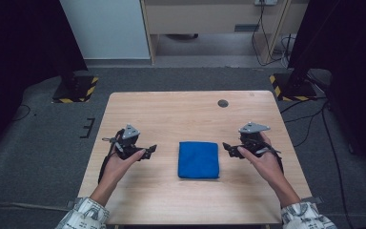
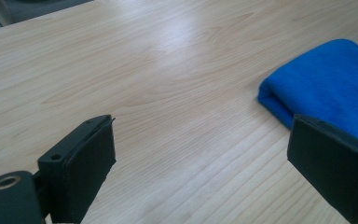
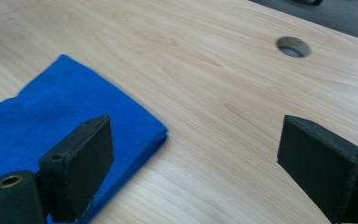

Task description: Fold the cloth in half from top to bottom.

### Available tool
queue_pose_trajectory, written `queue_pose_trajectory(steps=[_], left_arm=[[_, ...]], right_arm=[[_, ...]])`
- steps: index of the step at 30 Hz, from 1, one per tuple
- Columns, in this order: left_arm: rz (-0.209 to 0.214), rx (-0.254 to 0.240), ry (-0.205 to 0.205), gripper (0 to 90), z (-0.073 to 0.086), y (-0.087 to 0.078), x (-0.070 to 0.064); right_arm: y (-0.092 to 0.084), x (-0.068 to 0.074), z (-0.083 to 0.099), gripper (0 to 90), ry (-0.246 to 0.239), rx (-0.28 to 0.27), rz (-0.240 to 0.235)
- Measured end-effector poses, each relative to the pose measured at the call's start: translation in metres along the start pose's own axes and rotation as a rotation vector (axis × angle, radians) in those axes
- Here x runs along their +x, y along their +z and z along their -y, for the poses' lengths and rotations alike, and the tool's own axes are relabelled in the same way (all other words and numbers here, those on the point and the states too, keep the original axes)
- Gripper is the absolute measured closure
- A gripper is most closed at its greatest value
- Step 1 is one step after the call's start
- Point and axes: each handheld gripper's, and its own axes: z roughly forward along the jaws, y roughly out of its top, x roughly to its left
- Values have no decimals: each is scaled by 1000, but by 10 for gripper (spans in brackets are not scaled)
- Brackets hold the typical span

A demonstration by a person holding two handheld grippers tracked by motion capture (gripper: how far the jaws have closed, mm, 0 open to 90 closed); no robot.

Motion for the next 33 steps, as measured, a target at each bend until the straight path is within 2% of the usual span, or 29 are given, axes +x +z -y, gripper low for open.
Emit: queue_pose_trajectory(steps=[10,18,25,30,33], left_arm=[[-51,31,-36,71,16,-8,29],[-68,63,-57,70,29,-6,42],[-81,106,-75,69,43,0,49],[-85,141,-72,68,48,6,51],[-88,157,-74,67,50,11,52]], right_arm=[[-12,-38,19,106,102,-11,57],[-14,-51,35,104,143,8,74],[-9,-56,53,107,142,85,55],[-1,-61,65,105,165,140,50],[4,-66,69,106,184,151,50]])
